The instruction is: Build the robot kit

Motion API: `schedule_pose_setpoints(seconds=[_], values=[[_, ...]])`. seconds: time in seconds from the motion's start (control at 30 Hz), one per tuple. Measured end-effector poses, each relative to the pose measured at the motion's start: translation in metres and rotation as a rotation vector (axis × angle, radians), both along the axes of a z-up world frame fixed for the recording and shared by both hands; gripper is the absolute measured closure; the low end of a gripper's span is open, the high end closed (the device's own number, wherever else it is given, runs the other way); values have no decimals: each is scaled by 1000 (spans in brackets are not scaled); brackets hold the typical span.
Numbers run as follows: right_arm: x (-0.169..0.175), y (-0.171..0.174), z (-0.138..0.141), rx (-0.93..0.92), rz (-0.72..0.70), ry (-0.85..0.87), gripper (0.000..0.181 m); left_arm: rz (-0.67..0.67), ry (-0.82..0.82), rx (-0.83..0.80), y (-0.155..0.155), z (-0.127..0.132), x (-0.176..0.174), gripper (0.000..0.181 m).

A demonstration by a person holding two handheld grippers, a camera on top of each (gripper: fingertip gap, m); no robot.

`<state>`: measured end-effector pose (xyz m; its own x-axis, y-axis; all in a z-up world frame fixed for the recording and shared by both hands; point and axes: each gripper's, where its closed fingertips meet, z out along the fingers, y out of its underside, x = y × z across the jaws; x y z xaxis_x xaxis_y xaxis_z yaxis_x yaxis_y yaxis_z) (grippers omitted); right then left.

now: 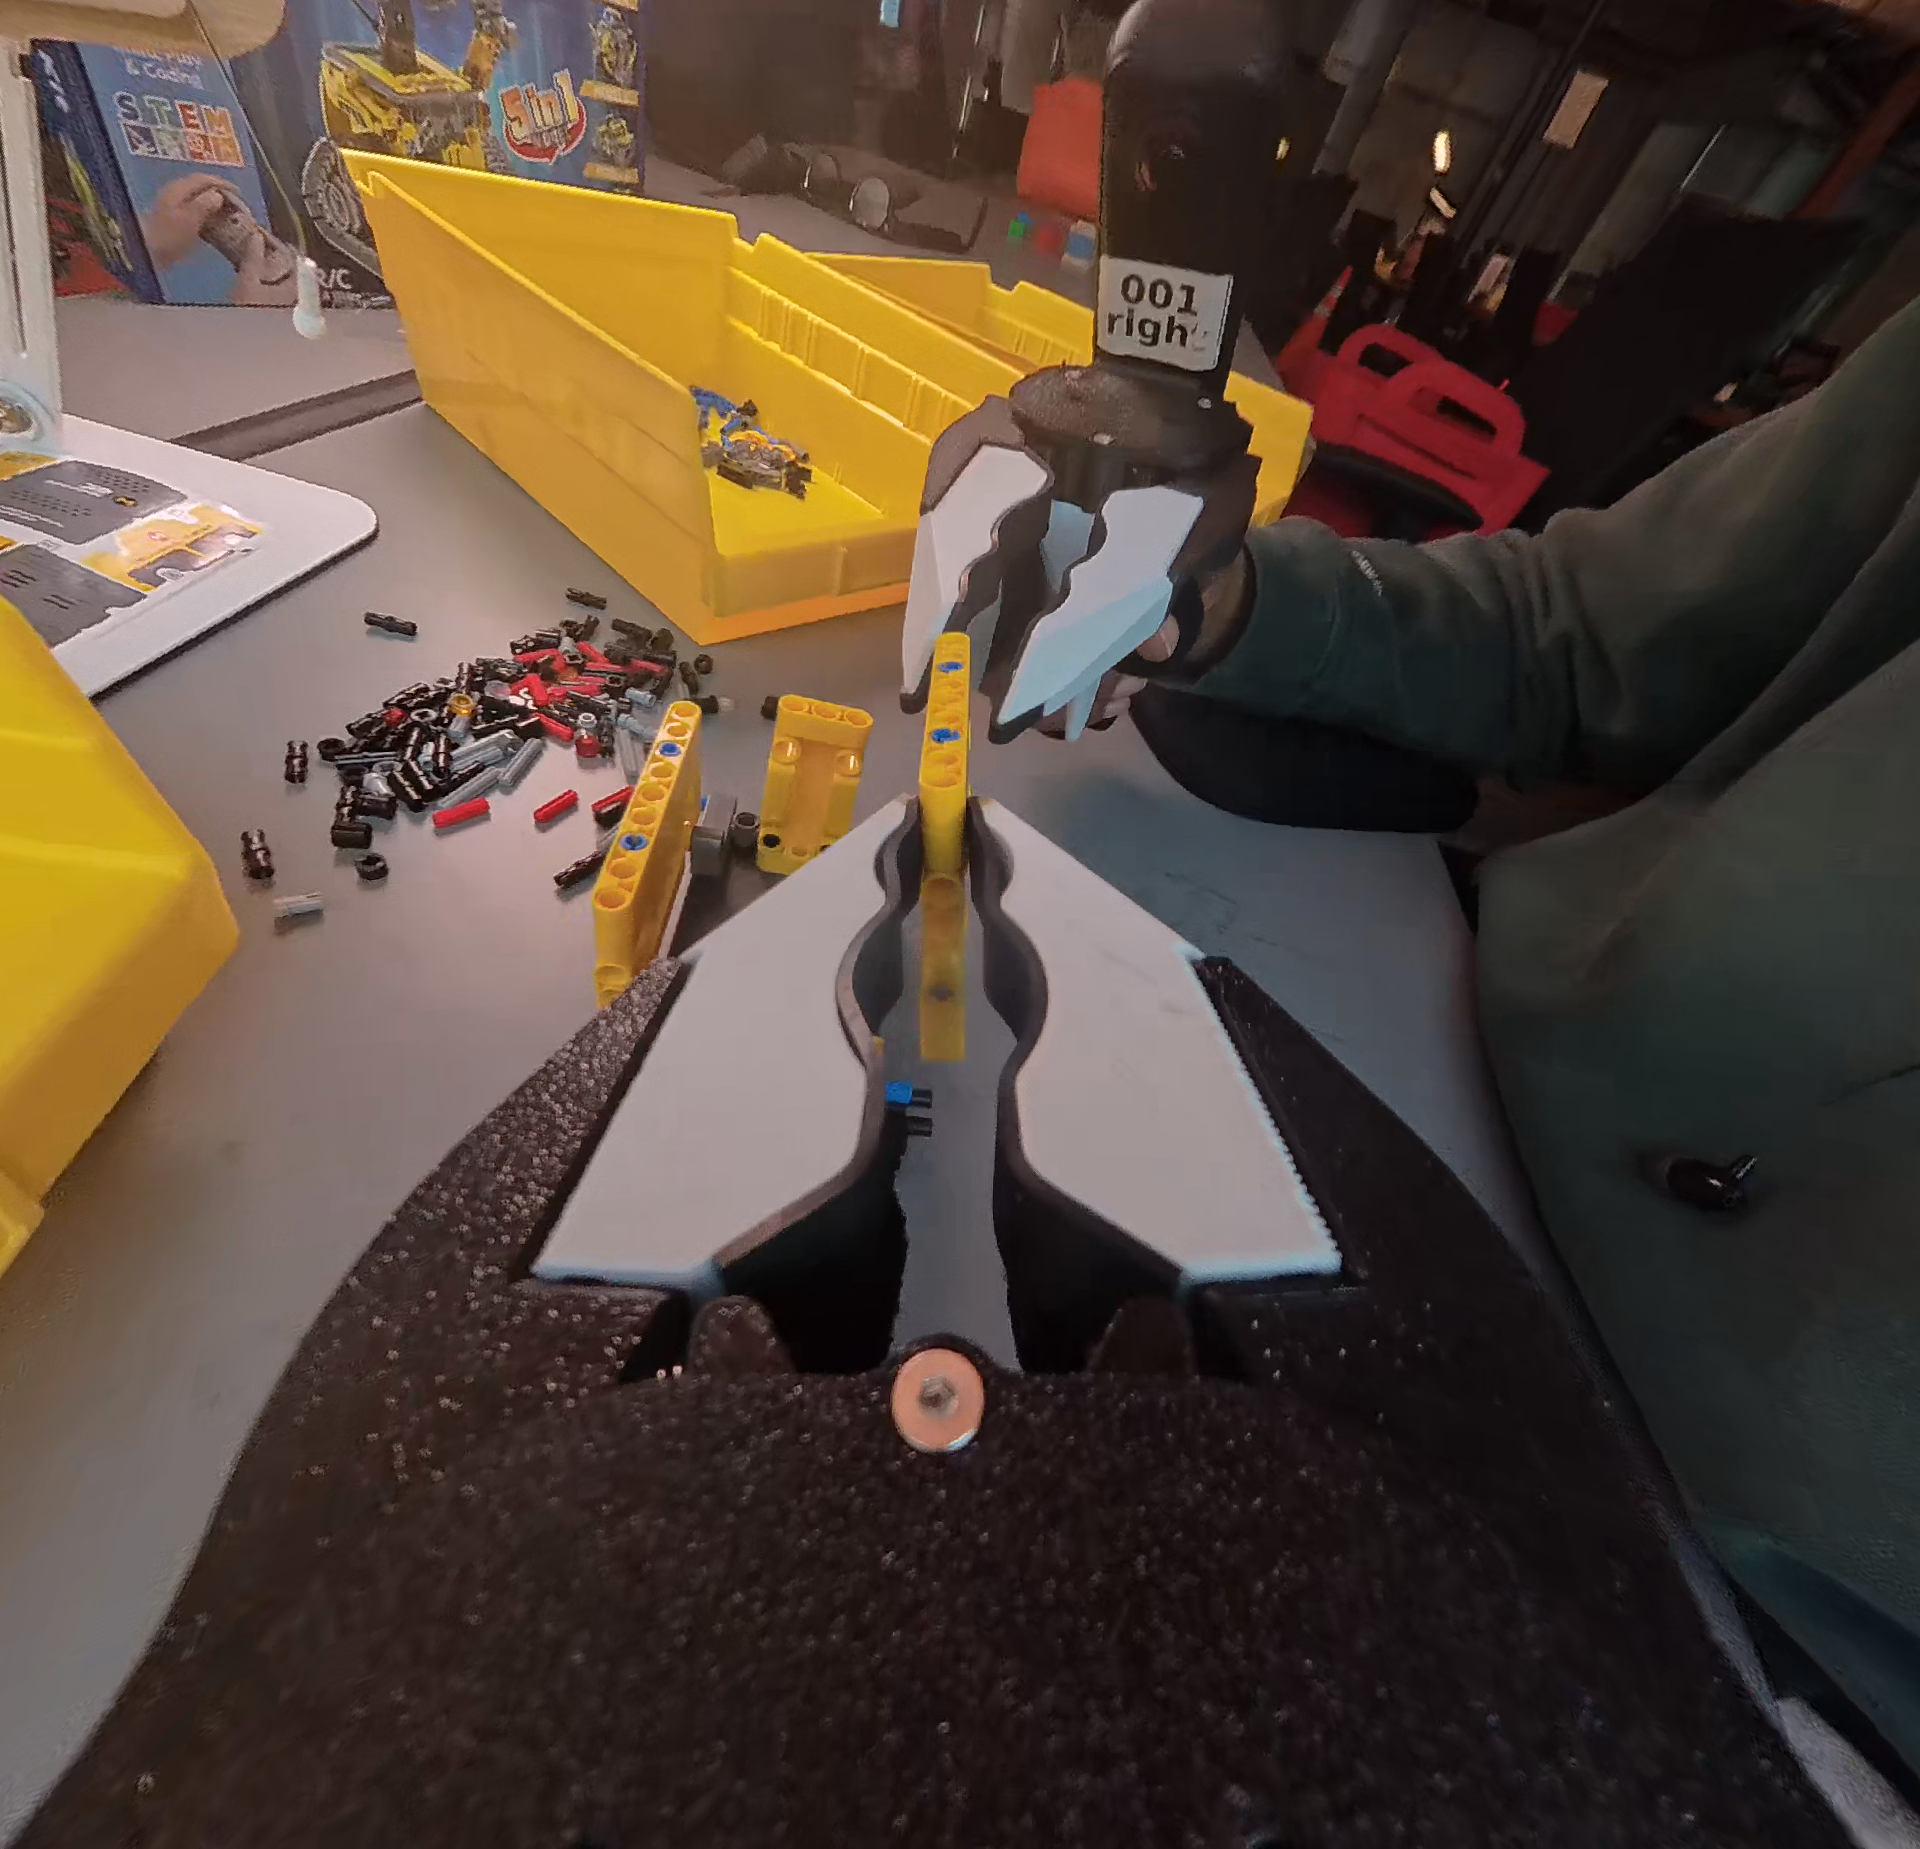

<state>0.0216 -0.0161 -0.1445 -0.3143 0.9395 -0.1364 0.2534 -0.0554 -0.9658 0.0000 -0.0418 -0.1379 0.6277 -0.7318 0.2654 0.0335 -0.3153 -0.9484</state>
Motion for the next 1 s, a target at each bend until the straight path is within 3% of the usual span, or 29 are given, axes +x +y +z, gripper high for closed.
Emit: schedule_pose_setpoints(seconds=[0.07, 0.23, 0.37, 0.53, 0.63, 0.8, 1.0], values=[[-1, -3, 0, 2, 9, 0, 162, -25, -77, 4, -2, 6, 1, 175], [0, -10, 7, -67, 64, 18, 172, -42, -95, -21, -4, 5, 2, 174], [2, -8, -2, -33, 68, -23, 174, -6, 0, -32, -2, -6, -6, 168], [8, -3, -9, -13, 83, -38, 174, 32, 41, -14, -9, 1, -32, 154], [10, -3, -9, -30, 107, -27, 174, 76, 172, -79, -10, -22, -50, 148], [9, -7, -19, -14, 140, -56, 174, 67, 284, -115, -7, -47, -44, 158], [4, -4, -29, 35, 130, -71, 174, 84, 278, -64, 1, -45, -30, 168]])
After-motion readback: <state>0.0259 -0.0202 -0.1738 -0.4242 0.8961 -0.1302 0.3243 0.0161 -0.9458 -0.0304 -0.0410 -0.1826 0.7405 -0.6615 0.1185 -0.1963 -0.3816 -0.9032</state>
